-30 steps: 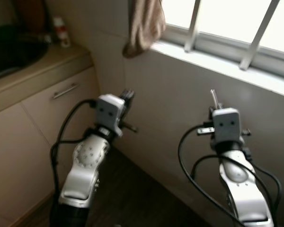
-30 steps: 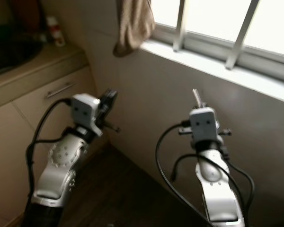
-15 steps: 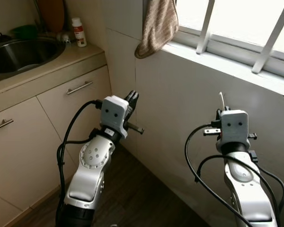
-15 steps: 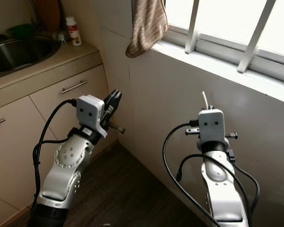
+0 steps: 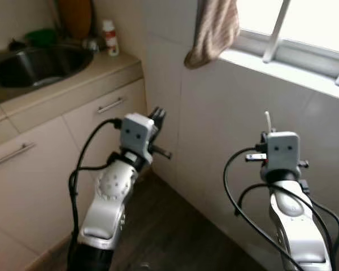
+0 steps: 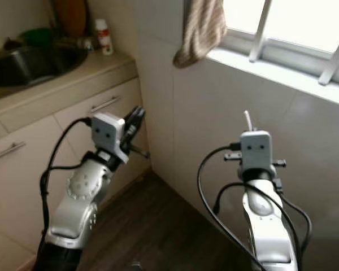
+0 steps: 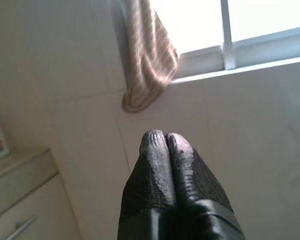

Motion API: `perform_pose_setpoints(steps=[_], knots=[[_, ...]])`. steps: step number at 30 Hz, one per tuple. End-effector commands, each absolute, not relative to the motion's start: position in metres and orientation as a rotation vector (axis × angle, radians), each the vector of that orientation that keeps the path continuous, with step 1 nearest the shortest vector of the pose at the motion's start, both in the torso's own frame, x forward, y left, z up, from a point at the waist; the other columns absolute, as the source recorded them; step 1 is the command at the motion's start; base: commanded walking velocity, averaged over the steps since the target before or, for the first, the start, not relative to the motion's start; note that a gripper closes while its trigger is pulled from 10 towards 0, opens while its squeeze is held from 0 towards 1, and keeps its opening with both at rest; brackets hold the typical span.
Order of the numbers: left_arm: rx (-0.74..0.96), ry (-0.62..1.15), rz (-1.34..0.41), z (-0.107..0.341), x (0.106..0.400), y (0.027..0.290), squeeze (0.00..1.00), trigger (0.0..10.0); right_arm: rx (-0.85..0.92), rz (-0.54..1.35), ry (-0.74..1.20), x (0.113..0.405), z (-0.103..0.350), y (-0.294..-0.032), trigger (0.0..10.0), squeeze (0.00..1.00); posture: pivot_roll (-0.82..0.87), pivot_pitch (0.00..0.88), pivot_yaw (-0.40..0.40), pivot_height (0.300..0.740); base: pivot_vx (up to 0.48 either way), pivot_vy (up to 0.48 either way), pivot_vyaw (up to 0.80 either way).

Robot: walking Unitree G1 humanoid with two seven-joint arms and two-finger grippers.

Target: Kitchen organization

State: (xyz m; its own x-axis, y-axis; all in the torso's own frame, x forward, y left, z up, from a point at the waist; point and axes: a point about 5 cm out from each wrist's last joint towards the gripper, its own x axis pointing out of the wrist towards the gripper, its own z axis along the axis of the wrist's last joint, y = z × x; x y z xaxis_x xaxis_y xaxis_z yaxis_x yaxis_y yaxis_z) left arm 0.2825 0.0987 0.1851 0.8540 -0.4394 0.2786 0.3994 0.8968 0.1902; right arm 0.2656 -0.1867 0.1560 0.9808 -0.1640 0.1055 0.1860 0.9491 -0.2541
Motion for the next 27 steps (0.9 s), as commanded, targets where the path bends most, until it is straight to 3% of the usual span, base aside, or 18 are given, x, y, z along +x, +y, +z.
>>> perform_pose_setpoints(steps=[1, 3, 10, 27], knots=[[0.141, -0.337, -0.417, 0.189, 0.283, 0.105, 0.00, 10.0, -0.262, -0.154, -0.095, 0.266, 0.159, -0.181, 10.0, 0.00, 0.08, 0.000, -0.031, 0.740, 0.000, 0.270, 0.00], [0.147, -0.364, -0.420, 0.191, 0.282, 0.105, 0.00, 10.0, -0.342, -0.126, -0.097, 0.268, 0.160, -0.178, 10.0, 0.00, 0.08, 0.000, -0.032, 0.740, 0.000, 0.000, 0.80], [0.146, -0.371, -0.410, 0.194, 0.283, 0.107, 0.00, 10.0, -0.350, -0.083, -0.117, 0.270, 0.162, -0.170, 10.0, 0.00, 0.08, 0.000, -0.033, 0.740, 0.000, 0.000, 0.80], [0.136, -0.393, -0.398, 0.197, 0.283, 0.109, 0.00, 10.0, -0.338, 0.022, -0.205, 0.270, 0.173, -0.155, 10.0, 0.00, 0.09, 0.000, -0.031, 0.740, 0.317, 0.000, 0.80]])
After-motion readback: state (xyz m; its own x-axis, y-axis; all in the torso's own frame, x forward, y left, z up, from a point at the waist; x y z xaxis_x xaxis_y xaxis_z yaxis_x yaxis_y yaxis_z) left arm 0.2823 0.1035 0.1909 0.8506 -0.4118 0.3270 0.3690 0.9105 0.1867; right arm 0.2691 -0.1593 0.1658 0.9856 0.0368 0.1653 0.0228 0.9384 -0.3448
